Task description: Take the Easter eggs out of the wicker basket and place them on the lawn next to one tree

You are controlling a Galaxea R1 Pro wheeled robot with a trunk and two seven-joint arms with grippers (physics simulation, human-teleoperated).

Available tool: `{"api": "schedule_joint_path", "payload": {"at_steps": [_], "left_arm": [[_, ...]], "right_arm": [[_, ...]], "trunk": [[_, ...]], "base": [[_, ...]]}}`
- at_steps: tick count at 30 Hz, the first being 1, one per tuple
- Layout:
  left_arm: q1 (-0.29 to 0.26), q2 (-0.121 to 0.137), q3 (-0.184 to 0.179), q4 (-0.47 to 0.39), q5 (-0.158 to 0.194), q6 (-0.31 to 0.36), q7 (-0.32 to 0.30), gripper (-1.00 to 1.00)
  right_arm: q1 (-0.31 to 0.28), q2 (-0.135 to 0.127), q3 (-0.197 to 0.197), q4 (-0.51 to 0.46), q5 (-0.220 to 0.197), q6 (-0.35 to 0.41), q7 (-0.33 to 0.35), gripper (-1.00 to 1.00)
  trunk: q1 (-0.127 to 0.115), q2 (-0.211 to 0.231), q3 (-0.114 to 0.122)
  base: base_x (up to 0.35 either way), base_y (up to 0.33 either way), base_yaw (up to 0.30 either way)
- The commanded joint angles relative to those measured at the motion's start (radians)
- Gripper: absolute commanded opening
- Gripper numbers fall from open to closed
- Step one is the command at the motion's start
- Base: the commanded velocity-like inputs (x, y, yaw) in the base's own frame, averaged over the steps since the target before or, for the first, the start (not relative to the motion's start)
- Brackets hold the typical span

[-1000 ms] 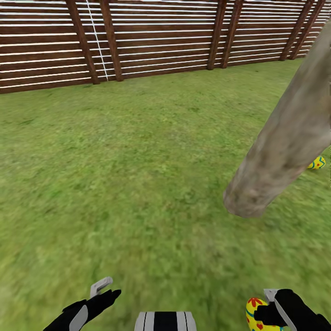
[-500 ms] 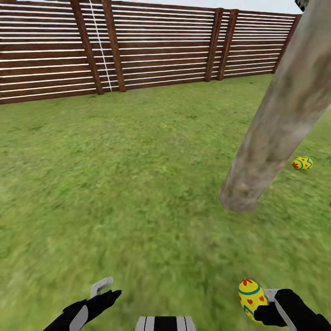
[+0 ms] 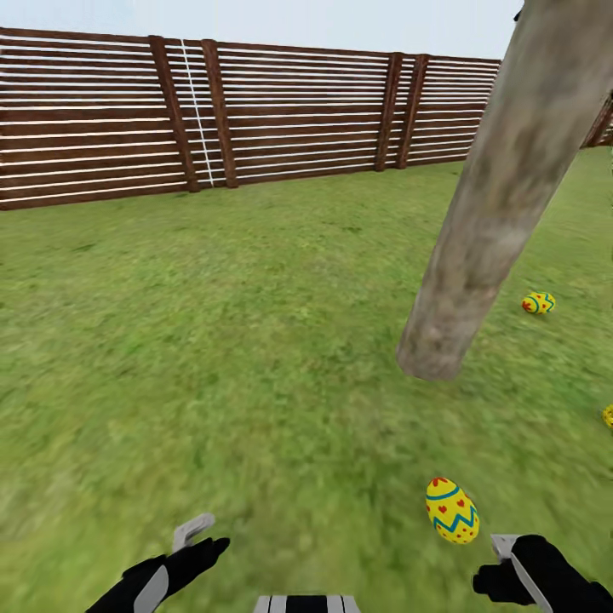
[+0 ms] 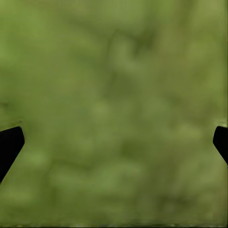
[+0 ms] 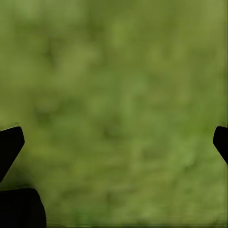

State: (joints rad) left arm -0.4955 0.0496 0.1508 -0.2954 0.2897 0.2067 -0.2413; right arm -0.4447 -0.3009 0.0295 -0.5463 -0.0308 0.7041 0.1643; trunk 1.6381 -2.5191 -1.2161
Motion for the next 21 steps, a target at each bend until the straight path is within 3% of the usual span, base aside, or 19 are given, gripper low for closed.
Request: {"api": "schedule_joint_path", "payload": {"at_steps": [1,8,21], "left_arm": [[0.000,0.000,0.006,-0.001,0.007,0.010,-0.003,1.00],[0.000,-0.003,0.006,0.001,0.006,0.010,-0.003,1.00],[0.000,-0.014,0.002,0.001,0.002,0.011,-0.003,1.00]], "right_arm": [[0.000,-0.001,0.003,-0.001,-0.003,0.005,0.001,1.00],[0.000,-0.001,0.003,-0.001,-0.003,0.005,0.003,1.00],[0.000,-0.002,0.003,-0.001,-0.004,0.005,0.003,1.00]], "trunk": [[-0.001,0.000,0.003],[-0.004,0.002,0.030],[-0.010,0.005,0.081]], "base": [[-0.345,0.000,0.000],[-0.344,-0.033,0.000],[-0.294,-0.207,0.000]]}}
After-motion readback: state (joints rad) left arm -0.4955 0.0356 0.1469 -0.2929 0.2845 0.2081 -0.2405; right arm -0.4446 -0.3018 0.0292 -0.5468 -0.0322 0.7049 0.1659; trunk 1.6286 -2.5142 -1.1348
